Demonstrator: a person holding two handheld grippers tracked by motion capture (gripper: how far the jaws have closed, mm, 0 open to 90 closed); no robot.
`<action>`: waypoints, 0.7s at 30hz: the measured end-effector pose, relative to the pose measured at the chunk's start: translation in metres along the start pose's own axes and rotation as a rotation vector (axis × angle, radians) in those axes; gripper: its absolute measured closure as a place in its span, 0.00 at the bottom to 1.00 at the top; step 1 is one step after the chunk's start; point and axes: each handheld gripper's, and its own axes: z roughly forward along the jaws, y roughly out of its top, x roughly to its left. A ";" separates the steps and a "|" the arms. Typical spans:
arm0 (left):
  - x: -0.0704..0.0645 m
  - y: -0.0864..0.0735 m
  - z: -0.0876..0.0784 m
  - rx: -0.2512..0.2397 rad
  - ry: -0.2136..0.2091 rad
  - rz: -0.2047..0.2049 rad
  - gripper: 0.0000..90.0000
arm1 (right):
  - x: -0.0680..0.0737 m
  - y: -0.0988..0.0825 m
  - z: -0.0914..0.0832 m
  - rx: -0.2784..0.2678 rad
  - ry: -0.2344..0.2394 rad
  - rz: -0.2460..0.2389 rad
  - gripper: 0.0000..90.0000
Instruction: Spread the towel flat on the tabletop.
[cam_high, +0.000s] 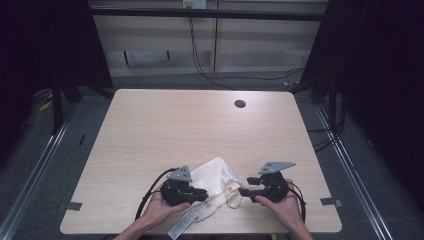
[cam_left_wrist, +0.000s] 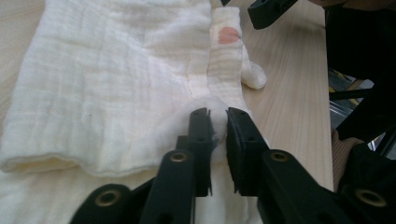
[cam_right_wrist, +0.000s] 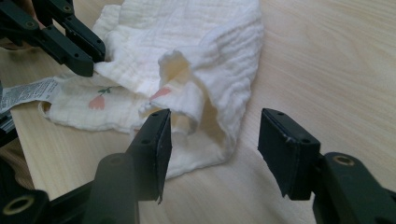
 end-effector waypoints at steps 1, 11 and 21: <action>0.000 0.000 -0.001 0.005 -0.002 0.003 0.94 | 0.000 0.000 0.000 -0.002 0.002 0.001 0.49; 0.001 0.004 -0.003 -0.004 -0.027 -0.003 0.89 | 0.000 0.000 -0.001 -0.003 -0.001 0.004 0.48; 0.002 -0.001 0.014 0.071 0.014 0.022 0.80 | 0.000 0.000 0.001 0.010 0.007 0.005 0.48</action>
